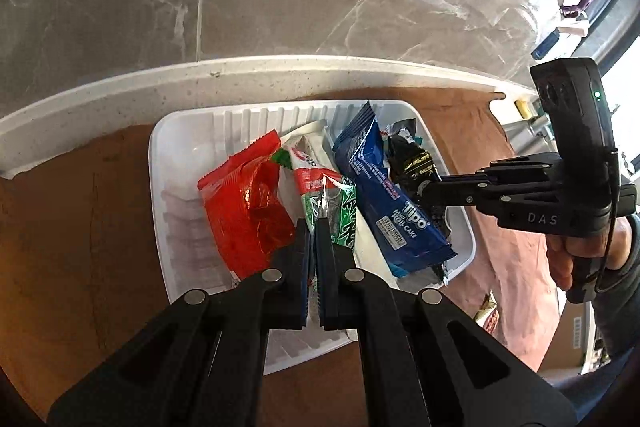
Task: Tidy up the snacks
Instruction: 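Lower both packets into the white tray and open both tools, then withdraw both tools from the tray back over the remaining snacks, then grasp the white plastic pouch with the left tool while the right tool grasps the red patterned wafer packet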
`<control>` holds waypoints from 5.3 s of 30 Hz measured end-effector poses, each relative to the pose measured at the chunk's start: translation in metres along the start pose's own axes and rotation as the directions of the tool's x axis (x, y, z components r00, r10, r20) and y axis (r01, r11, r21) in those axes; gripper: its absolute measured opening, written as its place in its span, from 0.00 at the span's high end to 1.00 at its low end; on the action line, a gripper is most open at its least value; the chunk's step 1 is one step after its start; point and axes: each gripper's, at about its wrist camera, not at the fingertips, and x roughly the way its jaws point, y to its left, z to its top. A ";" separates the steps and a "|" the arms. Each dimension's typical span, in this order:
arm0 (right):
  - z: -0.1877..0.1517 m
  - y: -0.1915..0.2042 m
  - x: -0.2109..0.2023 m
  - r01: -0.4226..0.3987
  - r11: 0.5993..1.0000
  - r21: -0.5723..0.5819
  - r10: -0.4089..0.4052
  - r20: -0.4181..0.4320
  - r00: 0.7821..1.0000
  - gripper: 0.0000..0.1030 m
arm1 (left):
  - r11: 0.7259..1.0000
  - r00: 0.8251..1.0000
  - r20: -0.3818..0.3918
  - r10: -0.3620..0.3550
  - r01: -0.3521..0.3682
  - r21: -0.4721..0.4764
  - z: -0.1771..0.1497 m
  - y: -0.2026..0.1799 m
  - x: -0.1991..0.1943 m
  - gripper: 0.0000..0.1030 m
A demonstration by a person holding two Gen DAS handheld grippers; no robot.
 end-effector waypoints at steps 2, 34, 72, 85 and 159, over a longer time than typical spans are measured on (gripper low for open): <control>0.001 -0.001 0.002 0.000 1.000 0.005 0.000 0.001 1.000 0.91 | 1.000 1.000 -0.006 0.001 -0.001 -0.003 -0.002 0.000 0.003 0.99; -0.081 -0.034 -0.097 -0.249 0.939 0.236 0.153 0.363 0.919 0.00 | 0.996 0.976 0.212 0.058 -0.042 -0.080 -0.051 -0.025 -0.071 0.00; -0.222 0.048 -0.023 -0.304 0.905 0.298 0.271 0.146 0.951 0.50 | 0.951 0.998 -0.056 0.022 -0.004 0.310 -0.245 -0.087 -0.069 0.01; -0.209 0.049 -0.001 -0.267 0.905 0.331 0.246 0.104 0.964 0.61 | 0.959 0.984 -0.158 -0.087 0.126 0.253 -0.241 -0.082 -0.050 0.19; -0.199 0.053 0.023 -0.332 0.903 0.272 0.336 0.034 0.941 0.94 | 0.589 0.946 -0.319 0.049 0.231 0.775 -0.271 -0.137 -0.034 0.78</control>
